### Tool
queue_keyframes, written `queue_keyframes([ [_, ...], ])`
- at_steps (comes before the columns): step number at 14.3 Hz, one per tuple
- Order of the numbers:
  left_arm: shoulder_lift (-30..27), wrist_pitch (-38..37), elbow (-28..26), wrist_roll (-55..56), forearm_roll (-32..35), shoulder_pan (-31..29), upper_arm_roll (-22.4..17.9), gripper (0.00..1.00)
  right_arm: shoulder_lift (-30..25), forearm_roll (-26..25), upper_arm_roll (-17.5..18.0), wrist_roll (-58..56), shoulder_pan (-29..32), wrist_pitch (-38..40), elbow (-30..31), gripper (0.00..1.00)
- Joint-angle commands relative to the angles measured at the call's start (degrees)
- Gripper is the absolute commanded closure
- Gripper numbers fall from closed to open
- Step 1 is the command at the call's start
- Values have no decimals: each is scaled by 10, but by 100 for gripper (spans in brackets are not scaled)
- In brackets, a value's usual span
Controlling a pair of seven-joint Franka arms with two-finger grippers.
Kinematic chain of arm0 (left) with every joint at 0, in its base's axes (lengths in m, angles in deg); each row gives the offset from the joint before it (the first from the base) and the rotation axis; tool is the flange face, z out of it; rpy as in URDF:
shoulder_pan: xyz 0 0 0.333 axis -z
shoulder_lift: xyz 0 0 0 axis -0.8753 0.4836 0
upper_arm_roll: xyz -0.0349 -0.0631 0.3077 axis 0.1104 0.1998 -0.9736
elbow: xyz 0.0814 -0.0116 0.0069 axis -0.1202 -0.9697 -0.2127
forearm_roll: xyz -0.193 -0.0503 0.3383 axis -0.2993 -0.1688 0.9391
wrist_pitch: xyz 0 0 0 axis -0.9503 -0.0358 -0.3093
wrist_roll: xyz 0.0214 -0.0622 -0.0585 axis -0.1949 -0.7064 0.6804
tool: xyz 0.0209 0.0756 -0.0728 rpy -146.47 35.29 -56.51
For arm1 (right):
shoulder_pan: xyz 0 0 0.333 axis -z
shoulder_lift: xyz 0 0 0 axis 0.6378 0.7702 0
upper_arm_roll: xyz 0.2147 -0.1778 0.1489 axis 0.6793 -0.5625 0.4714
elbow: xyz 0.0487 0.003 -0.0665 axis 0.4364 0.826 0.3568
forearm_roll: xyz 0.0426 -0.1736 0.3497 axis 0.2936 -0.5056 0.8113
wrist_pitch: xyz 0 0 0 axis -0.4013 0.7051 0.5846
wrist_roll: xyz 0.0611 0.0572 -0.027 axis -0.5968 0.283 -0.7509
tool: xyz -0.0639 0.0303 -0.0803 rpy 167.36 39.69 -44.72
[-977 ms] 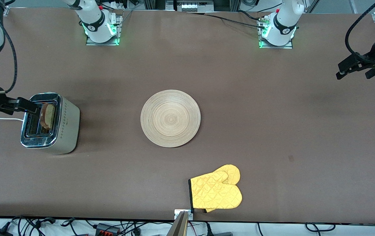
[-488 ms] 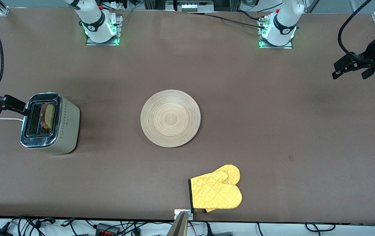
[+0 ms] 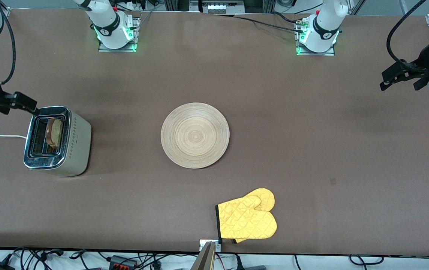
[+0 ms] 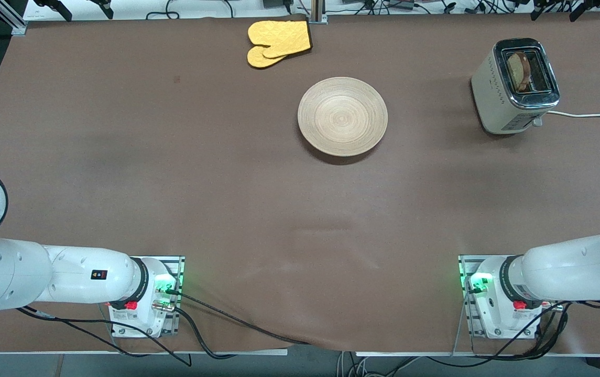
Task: Move plate and put bread in toaster
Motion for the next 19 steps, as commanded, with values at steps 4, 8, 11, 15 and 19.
queue_keyframes([
  [4,8,-12,15,-7,4,-2,-1,0,-58,-8,12,-8,7,18,53,0],
  [8,8,-12,15,-6,4,-2,0,0,-58,-22,13,-4,9,18,52,0],
  [11,7,-13,15,-6,4,-1,0,0,-55,-22,13,-1,7,22,48,0],
  [15,7,-13,15,-7,3,-2,-1,0,-58,-20,12,1,7,28,47,0],
  [19,8,-13,15,-7,4,-2,0,0,-58,-18,12,1,9,29,47,0],
])
